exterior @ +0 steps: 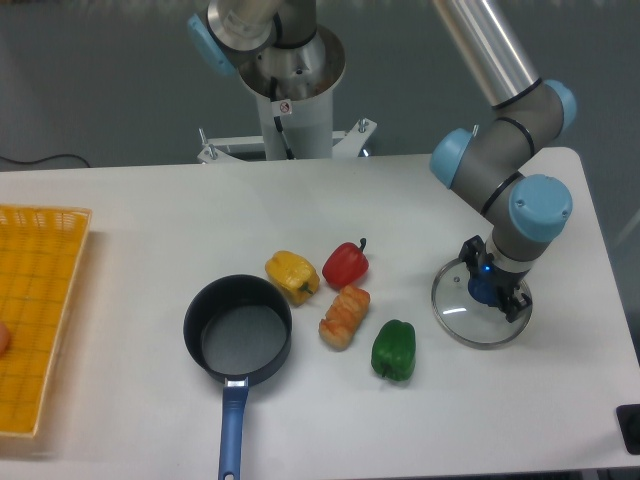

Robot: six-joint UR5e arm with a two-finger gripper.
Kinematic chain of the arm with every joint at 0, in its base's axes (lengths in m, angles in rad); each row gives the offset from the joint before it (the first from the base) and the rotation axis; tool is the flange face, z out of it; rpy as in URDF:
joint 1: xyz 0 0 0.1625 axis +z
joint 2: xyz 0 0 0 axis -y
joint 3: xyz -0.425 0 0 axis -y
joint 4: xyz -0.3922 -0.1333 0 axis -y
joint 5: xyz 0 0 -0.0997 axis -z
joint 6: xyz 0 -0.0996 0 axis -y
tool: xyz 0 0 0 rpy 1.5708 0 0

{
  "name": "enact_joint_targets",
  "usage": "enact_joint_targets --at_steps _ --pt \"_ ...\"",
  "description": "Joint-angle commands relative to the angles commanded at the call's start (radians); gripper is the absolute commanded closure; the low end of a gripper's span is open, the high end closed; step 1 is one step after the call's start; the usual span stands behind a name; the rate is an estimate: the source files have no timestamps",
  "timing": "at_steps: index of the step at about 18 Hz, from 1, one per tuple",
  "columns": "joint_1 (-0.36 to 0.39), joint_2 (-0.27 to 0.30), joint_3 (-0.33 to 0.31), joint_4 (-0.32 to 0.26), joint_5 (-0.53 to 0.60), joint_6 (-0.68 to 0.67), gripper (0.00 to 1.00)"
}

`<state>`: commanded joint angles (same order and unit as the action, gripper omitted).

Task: Place the lid on the table
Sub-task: 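Set the glass lid flat on the table and open the gripper, then raise the open gripper up away from the lid's blue knob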

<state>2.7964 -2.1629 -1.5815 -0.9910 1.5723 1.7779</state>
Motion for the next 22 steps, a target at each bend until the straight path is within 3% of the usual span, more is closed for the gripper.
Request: enact_joint_targets --at_steps 2,6,9,11,22 --pt "0.002 0.0 0.0 0.0 0.0 0.0 0.44" --pt "0.0 0.0 0.002 0.0 0.0 0.002 0.34" --pt "0.0 0.002 0.005 0.0 -0.003 0.008 0.18" --pt "0.0 0.008 0.005 0.0 -0.003 0.011 0.01" --pt "-0.006 0.1 -0.018 -0.003 0.011 0.014 0.0"
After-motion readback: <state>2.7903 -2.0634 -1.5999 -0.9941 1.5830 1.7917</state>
